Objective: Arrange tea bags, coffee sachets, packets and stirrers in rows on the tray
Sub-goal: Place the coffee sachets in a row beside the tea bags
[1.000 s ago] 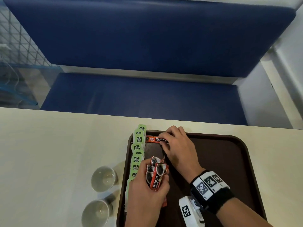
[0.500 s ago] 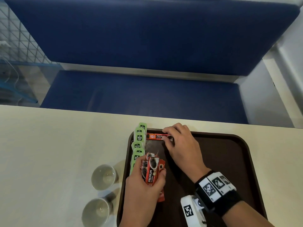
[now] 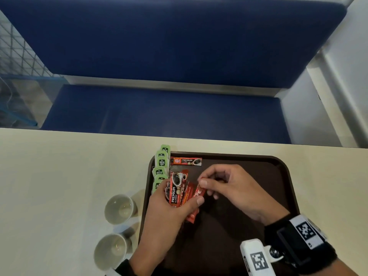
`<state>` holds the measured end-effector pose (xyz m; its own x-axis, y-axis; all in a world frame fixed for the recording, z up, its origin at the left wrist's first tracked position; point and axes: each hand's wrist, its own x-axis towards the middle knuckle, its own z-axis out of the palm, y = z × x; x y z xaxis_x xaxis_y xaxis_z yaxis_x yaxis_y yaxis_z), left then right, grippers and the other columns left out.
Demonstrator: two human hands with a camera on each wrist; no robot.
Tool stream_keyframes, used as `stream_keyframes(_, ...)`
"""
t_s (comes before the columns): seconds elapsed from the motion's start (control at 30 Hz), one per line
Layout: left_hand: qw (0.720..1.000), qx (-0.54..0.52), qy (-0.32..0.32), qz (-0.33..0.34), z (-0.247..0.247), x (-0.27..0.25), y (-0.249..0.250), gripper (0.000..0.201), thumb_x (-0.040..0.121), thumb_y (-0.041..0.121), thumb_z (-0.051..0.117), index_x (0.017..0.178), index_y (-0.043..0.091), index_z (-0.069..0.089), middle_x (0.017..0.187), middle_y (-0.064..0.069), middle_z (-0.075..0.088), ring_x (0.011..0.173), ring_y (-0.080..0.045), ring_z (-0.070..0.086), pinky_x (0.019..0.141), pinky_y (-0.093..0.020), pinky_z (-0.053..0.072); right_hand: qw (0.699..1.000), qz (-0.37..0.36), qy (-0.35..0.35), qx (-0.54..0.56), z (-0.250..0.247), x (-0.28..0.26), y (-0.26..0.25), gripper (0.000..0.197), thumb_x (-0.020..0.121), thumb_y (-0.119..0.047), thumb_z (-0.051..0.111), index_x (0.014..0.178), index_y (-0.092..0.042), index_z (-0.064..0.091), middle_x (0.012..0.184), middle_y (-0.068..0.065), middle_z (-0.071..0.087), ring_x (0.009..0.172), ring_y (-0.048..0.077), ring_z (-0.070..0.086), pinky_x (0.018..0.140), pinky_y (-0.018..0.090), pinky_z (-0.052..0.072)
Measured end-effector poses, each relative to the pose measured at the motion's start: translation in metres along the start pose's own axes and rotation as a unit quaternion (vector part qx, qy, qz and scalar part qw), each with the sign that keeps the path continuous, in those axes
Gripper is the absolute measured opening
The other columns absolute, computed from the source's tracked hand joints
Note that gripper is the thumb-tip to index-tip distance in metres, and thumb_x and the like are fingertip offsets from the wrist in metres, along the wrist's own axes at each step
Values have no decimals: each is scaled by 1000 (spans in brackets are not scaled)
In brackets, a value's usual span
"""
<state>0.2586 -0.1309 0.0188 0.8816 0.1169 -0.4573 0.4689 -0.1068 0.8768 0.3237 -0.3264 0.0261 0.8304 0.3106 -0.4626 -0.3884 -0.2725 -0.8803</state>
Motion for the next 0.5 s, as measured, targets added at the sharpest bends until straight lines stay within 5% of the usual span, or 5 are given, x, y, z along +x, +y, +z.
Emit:
stream_keyframes(0.27,999,22,-20,-16,-13,1,3,51,71,40,97,112,27,69,90,2,81,72,-12,77,62,-21,60,997,13,43,55,0,-5,5,9,98,-14,75,101,-12,83,94,11,79,81,16,72,74,25,59)
stream_keyframes(0.4,999,37,0,-16,-15,2,0,45,75,34,97,109,30,67,87,8,80,70,-7,75,58,-16,56,999,35,25,22,-5,-3,9,9,99,-15,74,101,-16,83,96,8,80,82,14,72,73,23,57)
stream_keyframes(0.5,998,39,43,-15,-17,0,-6,41,79,32,94,110,31,67,85,11,79,73,-7,76,57,-16,56,995,28,99,0,-9,2,16,11,101,-18,73,97,-22,83,94,2,79,75,7,66,66,20,53)
